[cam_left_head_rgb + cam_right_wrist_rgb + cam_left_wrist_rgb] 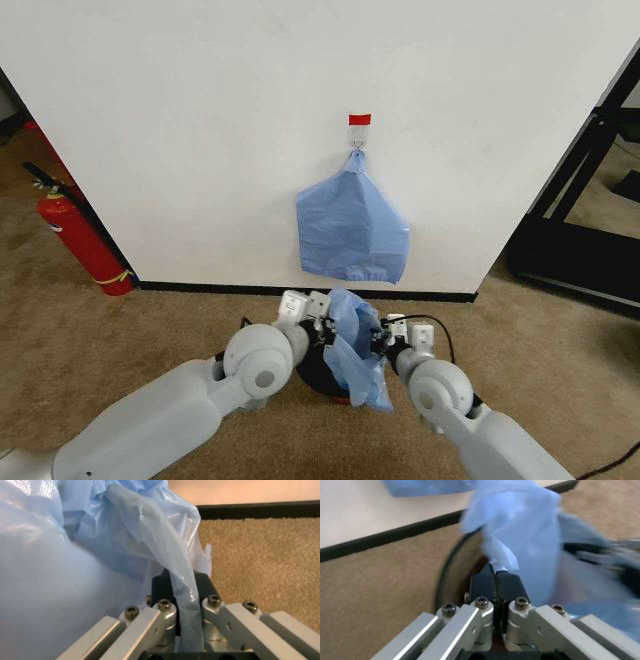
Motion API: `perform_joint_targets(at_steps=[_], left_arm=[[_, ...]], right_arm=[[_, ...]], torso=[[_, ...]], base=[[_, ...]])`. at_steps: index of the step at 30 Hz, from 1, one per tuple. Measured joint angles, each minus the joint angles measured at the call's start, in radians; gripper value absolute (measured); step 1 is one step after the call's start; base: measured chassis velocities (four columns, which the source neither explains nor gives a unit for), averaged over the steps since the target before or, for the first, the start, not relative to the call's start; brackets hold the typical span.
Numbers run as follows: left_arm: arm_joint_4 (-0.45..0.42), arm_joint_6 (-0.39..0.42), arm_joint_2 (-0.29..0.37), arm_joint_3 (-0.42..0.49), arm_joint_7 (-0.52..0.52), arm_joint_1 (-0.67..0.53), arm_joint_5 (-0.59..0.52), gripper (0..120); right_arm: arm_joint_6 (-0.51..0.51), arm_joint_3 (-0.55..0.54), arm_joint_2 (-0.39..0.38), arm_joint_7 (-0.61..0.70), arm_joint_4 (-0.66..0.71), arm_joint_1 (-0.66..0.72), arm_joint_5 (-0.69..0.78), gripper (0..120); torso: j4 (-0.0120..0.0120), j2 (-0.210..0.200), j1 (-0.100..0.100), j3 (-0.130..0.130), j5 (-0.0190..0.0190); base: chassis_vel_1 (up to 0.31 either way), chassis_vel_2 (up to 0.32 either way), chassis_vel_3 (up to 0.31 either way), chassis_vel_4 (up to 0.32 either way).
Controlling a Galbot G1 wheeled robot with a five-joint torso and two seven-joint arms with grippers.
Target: Pick up the garbage bag from the wall and place it over the trash bin.
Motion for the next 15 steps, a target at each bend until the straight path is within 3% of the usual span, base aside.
perform_joint_targets(at_steps=[15], left_arm=[[-0.040,-0.004,0.094,-0.183,0.020,0.172,-0.007,0]], right_arm=[[0.086,0.099,0.023,-0.032,0.073,-0.147,-0.029,0]], torso=[[0.0002,0.000,0.000,0.000,0.0000]], base=[[0.000,0.000,0.000,0.000]])
